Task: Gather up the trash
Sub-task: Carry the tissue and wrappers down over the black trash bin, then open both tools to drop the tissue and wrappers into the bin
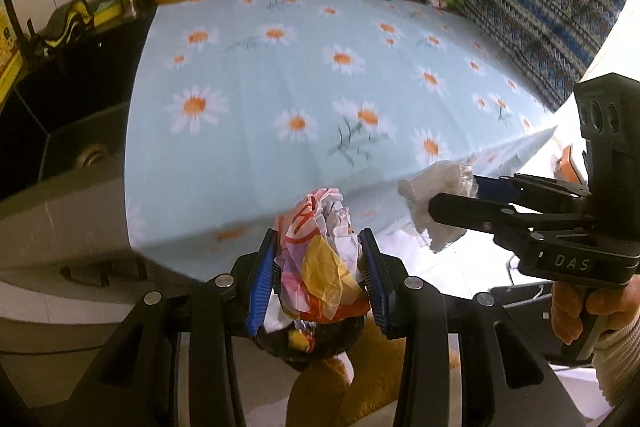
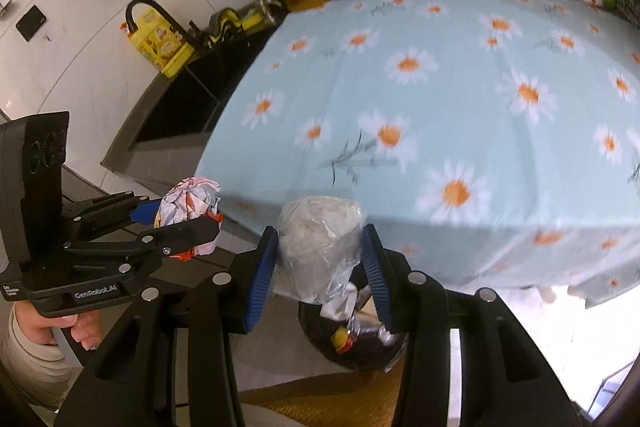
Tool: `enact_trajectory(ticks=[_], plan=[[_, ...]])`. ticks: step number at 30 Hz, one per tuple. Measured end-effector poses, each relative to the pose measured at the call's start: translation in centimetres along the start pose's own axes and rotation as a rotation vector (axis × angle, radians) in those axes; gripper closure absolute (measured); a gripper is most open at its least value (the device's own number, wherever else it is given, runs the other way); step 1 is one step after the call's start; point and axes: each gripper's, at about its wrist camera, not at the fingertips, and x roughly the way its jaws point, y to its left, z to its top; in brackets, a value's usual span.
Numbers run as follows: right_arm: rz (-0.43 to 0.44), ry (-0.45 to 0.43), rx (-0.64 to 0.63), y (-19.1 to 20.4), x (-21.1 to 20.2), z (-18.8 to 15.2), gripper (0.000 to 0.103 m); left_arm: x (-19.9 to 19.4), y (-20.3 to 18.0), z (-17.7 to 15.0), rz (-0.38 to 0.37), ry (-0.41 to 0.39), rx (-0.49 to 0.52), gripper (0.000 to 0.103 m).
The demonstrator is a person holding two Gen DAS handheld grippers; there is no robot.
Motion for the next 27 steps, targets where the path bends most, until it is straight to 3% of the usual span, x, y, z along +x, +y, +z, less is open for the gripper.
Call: enact_trajectory(ticks=[9, 27], plan=[[-0.012, 0.091, 0.034, -0.3, 2.5, -3.0, 0.059, 2.2, 0.4, -3.4, -0.024, 0.076, -0.030, 0.064], [-0.043, 0.314, 0.104, -3.7, 9.5, -8.7, 0.059, 11.3, 2.5, -9.5, -0.054, 0.292, -0.154, 0.064]])
